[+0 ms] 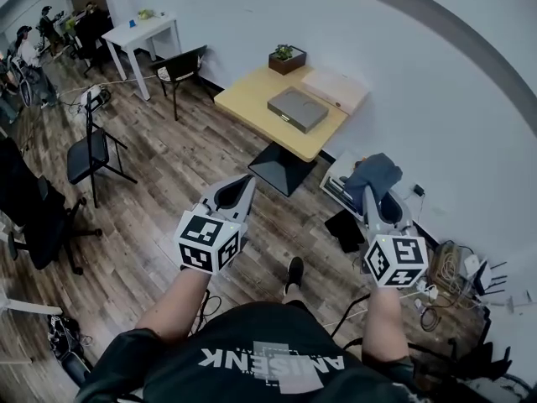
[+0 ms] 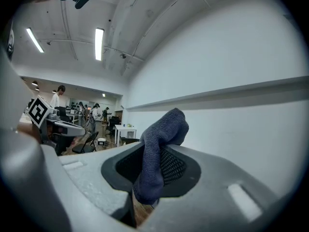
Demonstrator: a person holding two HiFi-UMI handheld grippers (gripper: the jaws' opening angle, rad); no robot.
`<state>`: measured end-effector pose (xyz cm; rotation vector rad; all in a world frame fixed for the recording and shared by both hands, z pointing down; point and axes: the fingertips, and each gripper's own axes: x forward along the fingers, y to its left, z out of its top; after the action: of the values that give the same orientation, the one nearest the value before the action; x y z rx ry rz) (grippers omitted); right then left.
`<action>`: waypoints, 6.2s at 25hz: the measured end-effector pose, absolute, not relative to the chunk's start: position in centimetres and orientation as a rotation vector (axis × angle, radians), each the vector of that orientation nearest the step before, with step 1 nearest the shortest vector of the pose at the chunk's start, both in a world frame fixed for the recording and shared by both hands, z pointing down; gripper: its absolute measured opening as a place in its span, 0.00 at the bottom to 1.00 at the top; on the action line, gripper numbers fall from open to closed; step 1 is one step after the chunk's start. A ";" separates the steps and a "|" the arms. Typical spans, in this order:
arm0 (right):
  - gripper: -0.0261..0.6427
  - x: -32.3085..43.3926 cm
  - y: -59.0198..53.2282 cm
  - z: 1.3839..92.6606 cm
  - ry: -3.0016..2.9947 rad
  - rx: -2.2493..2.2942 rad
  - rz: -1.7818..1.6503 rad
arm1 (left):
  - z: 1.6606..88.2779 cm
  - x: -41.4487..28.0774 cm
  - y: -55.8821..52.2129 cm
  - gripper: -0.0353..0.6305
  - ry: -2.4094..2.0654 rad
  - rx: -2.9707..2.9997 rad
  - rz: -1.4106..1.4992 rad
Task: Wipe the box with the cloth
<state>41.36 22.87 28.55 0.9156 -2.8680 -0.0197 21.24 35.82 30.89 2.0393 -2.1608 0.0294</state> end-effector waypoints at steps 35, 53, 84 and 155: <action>0.16 35.2 -8.8 30.8 -2.916 0.673 0.061 | 30.7 17.1 6.4 0.06 -2.307 1.887 0.138; 0.16 29.6 -13.2 32.8 -2.862 0.787 0.076 | 32.9 10.9 -0.2 0.06 -2.151 2.021 0.152; 0.16 15.7 -23.4 45.4 -2.589 1.081 0.263 | 38.7 -6.3 -9.5 0.06 -1.826 2.212 0.231; 0.16 11.2 -12.6 67.7 -2.277 0.567 0.456 | 44.2 -4.9 -5.2 0.06 -1.851 1.964 0.359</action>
<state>11.15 -12.60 67.68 0.5672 -2.2774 0.4557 -4.94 -5.16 44.24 1.9642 -1.8507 0.3593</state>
